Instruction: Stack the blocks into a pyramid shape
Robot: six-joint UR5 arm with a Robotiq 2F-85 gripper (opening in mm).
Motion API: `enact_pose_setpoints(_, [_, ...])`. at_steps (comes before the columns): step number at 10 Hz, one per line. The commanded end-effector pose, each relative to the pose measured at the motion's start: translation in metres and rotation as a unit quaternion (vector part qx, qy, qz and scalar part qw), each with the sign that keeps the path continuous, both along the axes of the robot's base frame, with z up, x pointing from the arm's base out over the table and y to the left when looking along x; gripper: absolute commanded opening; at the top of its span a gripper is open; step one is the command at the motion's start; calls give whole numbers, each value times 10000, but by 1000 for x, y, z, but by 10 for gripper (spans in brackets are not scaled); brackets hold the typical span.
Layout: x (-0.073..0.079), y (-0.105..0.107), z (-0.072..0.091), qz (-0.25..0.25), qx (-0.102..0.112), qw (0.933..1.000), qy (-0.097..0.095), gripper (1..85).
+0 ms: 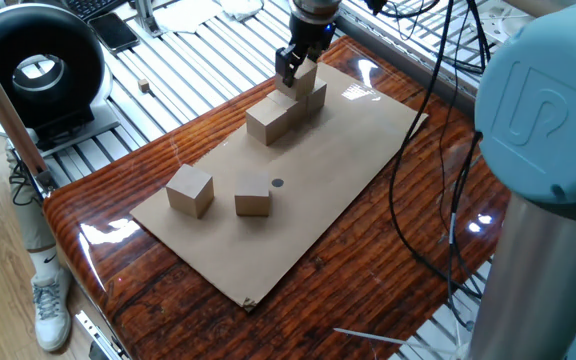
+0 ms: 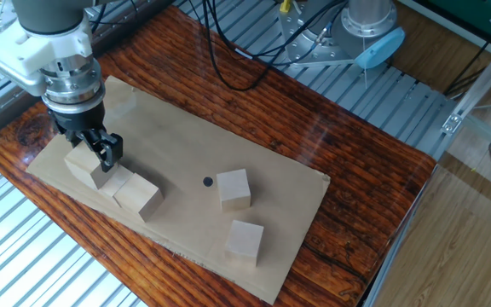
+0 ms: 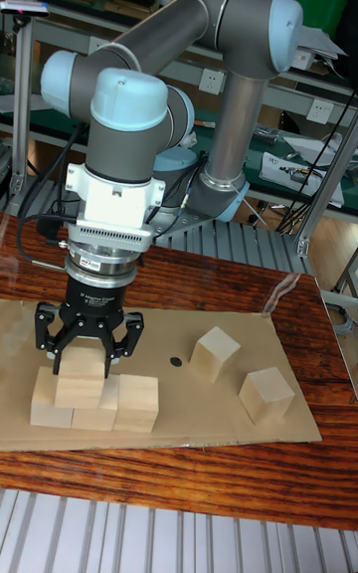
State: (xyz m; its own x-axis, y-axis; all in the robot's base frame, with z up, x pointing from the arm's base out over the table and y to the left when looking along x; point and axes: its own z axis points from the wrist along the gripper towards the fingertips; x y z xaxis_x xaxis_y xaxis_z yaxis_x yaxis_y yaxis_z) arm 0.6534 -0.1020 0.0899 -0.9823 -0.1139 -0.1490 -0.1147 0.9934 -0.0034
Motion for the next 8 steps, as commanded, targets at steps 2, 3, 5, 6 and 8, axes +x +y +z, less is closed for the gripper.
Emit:
enact_pose_setpoints(2, [0,3,1,164,57,9999,5,613])
enact_pose_setpoints(3, [1,3,1,194,52,9998,-10,650])
enact_pose_setpoints(5, [2,4,2,261,56,9996,-35,727])
enact_pose_setpoints(6, [2,3,1,269,40,9996,-34,740])
enact_pose_setpoints(8, [1,5,1,322,78,9994,-29,783])
